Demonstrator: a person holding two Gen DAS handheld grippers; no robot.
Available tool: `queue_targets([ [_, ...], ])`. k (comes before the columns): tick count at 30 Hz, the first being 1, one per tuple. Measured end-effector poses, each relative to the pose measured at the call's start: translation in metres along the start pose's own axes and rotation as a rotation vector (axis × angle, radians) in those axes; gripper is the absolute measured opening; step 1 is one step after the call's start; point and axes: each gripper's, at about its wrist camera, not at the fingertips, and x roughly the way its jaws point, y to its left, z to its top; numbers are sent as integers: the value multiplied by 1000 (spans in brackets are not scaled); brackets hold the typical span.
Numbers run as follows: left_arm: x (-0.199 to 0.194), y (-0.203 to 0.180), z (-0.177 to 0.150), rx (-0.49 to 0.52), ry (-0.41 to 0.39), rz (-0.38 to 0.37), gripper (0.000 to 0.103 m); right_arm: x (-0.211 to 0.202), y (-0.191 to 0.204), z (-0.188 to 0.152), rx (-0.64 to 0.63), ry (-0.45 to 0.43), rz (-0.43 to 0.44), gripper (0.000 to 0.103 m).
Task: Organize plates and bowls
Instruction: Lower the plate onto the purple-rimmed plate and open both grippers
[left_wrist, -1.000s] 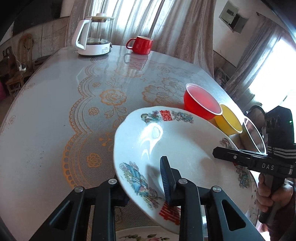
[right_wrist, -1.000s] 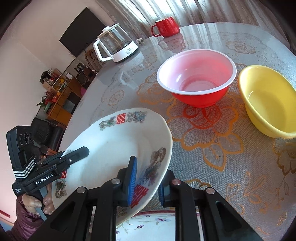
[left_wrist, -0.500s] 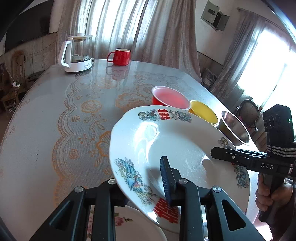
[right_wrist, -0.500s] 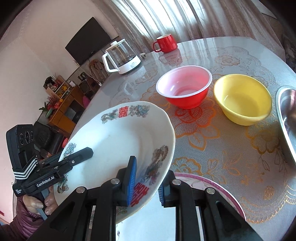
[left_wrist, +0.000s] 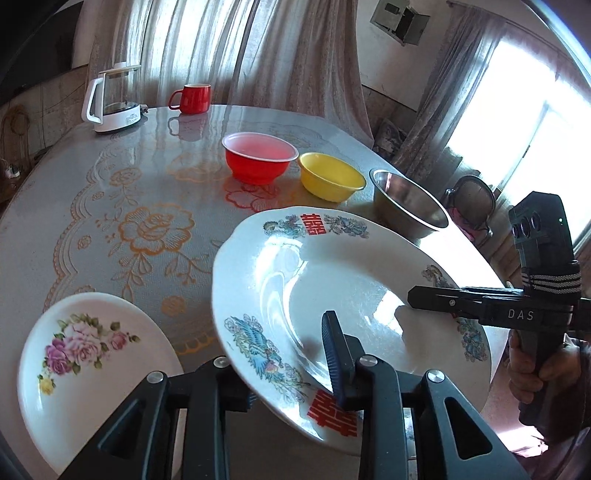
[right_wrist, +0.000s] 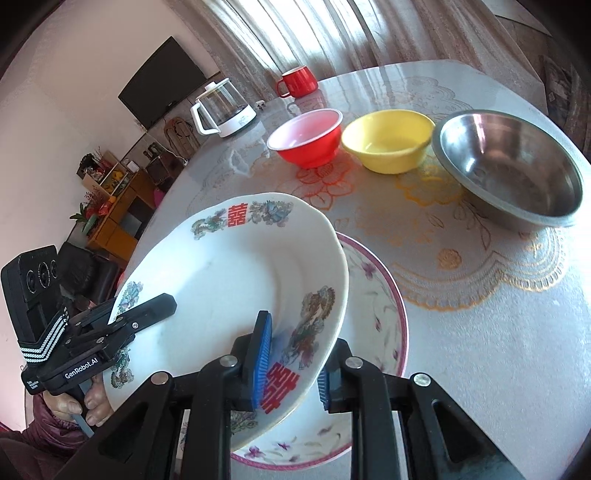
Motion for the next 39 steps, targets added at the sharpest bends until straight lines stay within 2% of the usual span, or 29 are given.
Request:
queue_targets([
  [5, 10, -10, -8, -23, 17, 12, 32, 2, -14, -8, 13, 26, -10, 21],
  [12, 22, -12, -12, -49, 48, 70, 36, 6, -26, -8, 0, 43, -44, 22],
  [18, 22, -7, -17, -65, 48, 132, 35, 7, -22, -7, -86, 42, -75, 22],
  [23, 15, -5, -22, -90, 35, 125, 35, 12, -7, -10, -221, 97, -94, 34],
  [32, 4, -11, -29, -101, 22, 136, 35, -6, -15, -6, -254, 208, 27, 36],
  [36, -1, -12, -32, -104, 6, 151, 35, -10, -23, -9, -282, 242, -28, 39],
  [39, -5, -12, -31, -112, -7, 156, 35, -18, -36, -4, -234, 199, -25, 39],
])
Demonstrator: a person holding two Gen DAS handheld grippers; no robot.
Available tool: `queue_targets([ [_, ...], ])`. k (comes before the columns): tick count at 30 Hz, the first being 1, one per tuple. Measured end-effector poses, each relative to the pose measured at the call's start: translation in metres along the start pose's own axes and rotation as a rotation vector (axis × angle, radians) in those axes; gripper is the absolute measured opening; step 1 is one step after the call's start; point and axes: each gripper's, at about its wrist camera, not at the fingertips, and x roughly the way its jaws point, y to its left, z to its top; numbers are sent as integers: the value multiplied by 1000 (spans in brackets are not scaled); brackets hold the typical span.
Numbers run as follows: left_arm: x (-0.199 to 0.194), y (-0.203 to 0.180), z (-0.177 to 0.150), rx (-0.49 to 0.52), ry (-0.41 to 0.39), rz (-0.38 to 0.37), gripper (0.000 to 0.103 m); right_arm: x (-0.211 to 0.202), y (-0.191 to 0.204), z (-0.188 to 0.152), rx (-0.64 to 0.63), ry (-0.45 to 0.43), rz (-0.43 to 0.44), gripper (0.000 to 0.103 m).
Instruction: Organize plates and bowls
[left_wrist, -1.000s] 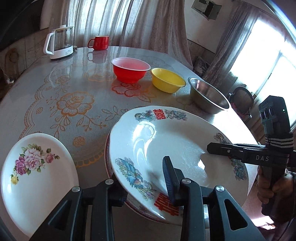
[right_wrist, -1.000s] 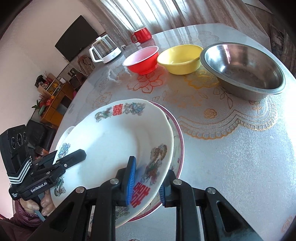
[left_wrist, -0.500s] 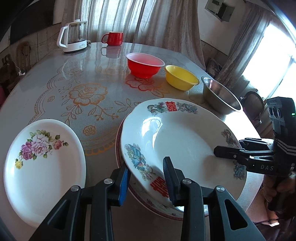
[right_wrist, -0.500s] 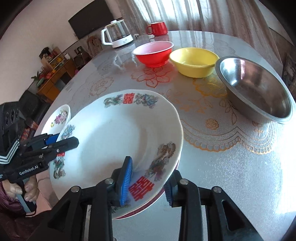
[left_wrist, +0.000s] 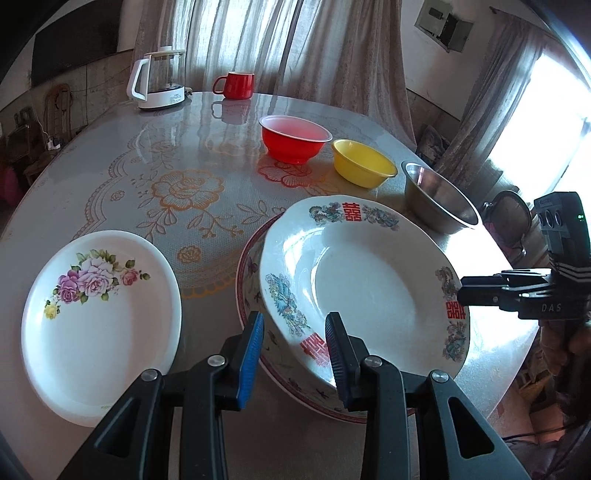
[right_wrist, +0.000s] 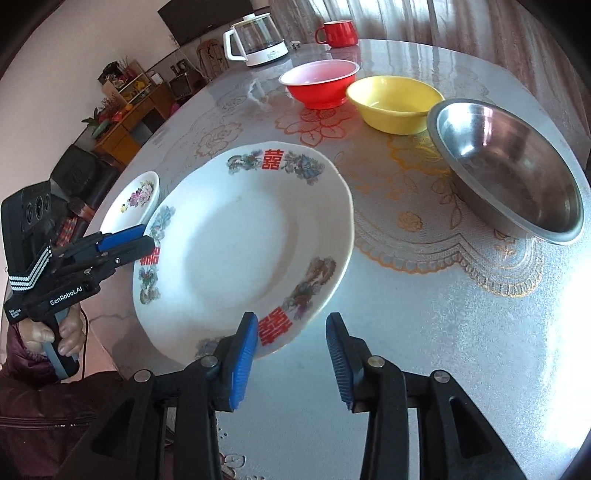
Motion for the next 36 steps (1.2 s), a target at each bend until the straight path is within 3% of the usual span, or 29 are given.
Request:
queue_targets([
  [8, 1, 1, -5, -20, -5, 16, 36, 7, -35, 33, 179, -144, -13, 38],
  [13, -2, 3, -8, -38, -8, 16, 37, 21, -25, 38, 131, -122, 16, 14],
  [21, -2, 0, -7, -33, -17, 1, 37, 22, -4, 33, 27, -124, -82, 15],
  [28, 1, 2, -8, -48, -10, 15, 43, 25, 20, 27, -91, -134, -168, 16],
  [36, 0, -7, -12, 16, 1, 47, 43, 25, 19, 28, -38, -145, -168, 17],
])
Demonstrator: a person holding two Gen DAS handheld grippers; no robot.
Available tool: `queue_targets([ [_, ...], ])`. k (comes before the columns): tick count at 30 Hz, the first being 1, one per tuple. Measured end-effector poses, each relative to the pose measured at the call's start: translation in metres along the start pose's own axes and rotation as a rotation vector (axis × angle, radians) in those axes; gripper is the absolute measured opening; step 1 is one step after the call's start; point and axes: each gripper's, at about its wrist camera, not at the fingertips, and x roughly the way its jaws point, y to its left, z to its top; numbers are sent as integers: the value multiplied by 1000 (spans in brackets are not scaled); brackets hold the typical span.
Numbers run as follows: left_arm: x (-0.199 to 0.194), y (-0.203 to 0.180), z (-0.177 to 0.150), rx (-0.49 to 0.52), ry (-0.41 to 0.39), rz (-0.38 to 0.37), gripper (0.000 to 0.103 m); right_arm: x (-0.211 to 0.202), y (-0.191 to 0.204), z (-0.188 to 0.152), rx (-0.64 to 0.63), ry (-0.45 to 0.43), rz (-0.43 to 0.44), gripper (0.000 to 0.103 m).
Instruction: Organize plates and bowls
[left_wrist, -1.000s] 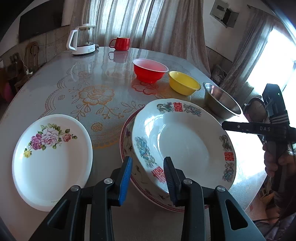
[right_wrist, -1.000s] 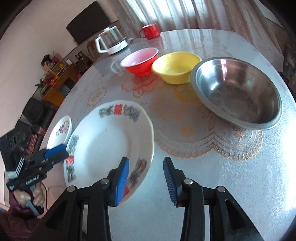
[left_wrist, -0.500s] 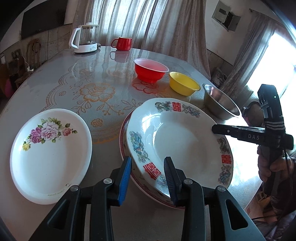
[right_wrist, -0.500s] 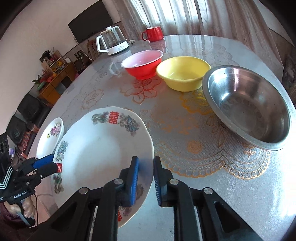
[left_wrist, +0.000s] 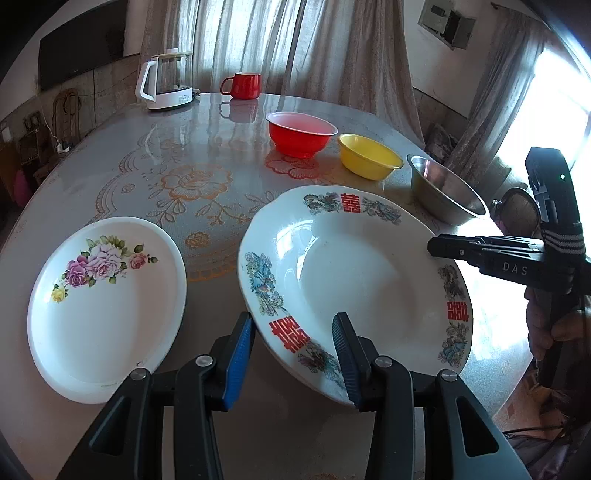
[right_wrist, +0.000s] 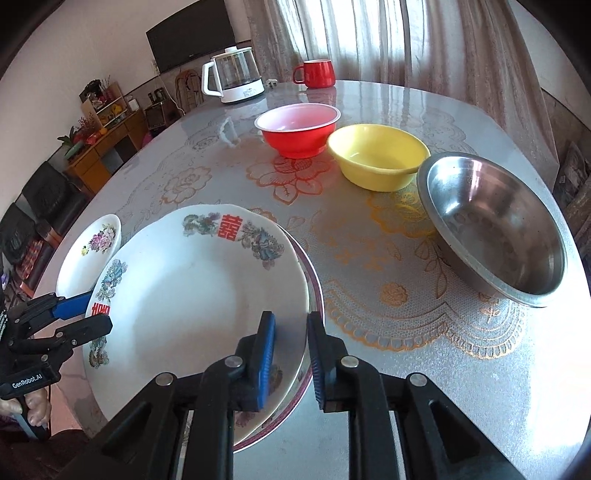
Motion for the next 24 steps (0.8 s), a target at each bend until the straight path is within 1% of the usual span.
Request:
queue_targets([
  [5, -1, 2, -3, 10, 3, -11, 43, -10, 2, -1, 48, -43, -10, 20],
  [7, -4, 3, -3, 13, -6, -4, 43, -14, 7, 0, 47, -64, -23, 20],
  [11, -11, 7, -2, 19, -24, -11, 43, -20, 25, 2, 14, -96, -23, 20],
  [14, -14, 12, -2, 22, -27, -13, 43, -15, 39, 2, 5, -85, -32, 20],
  [17, -17, 17, -3, 22, -35, -17, 43, -10, 54, 0, 6, -73, -12, 20],
  [22, -21, 26, -2, 22, -42, -27, 43, -2, 77, -3, 20, -63, -9, 20],
  [24, -23, 31, 0, 14, -52, -22, 43, -1, 86, -4, 24, -67, -21, 20],
])
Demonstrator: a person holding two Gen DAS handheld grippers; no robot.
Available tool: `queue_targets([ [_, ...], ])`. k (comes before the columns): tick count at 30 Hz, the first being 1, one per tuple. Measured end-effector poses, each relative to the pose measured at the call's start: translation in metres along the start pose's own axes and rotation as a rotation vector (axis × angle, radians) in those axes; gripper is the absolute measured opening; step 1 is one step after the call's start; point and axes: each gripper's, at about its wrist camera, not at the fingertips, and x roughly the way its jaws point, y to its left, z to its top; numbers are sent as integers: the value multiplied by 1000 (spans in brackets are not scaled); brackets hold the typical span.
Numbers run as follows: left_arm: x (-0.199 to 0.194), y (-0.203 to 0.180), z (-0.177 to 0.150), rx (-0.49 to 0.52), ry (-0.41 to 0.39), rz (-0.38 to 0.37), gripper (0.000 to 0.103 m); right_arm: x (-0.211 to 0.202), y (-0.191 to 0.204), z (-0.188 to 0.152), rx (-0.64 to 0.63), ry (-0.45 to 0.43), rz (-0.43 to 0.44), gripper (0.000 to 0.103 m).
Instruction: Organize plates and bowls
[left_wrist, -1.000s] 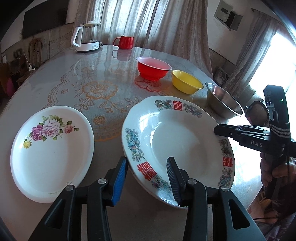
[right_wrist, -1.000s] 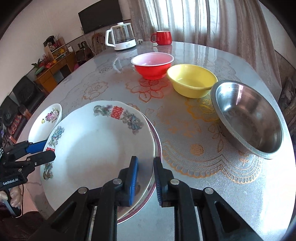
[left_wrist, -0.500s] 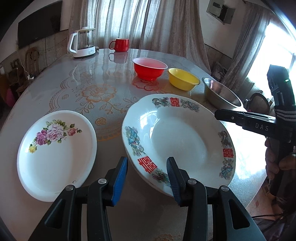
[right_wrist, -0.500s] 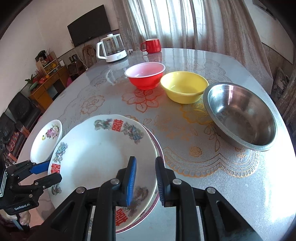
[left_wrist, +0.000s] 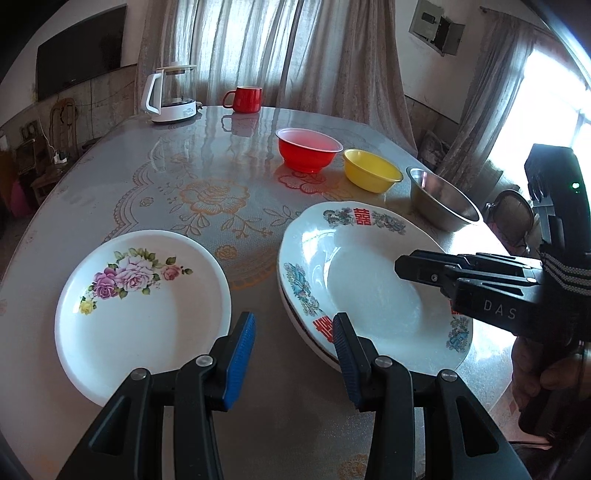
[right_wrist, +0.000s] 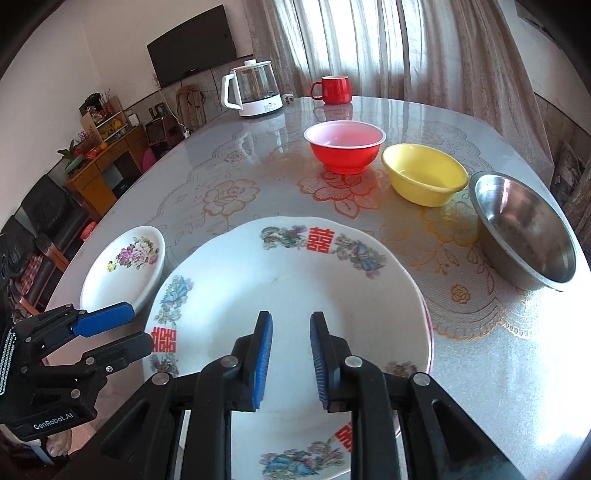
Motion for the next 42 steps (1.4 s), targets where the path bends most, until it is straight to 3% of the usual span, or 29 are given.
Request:
queue_targets([
  [14, -19, 50, 9, -56, -55, 22, 43, 0, 78, 2, -72, -47, 90, 20],
  [28, -21, 91, 13, -31, -52, -8, 43, 10, 118, -5, -16, -28, 151, 20],
  [42, -21, 119, 9, 10, -34, -35, 43, 23, 139, -13, 72, 1, 149, 20],
])
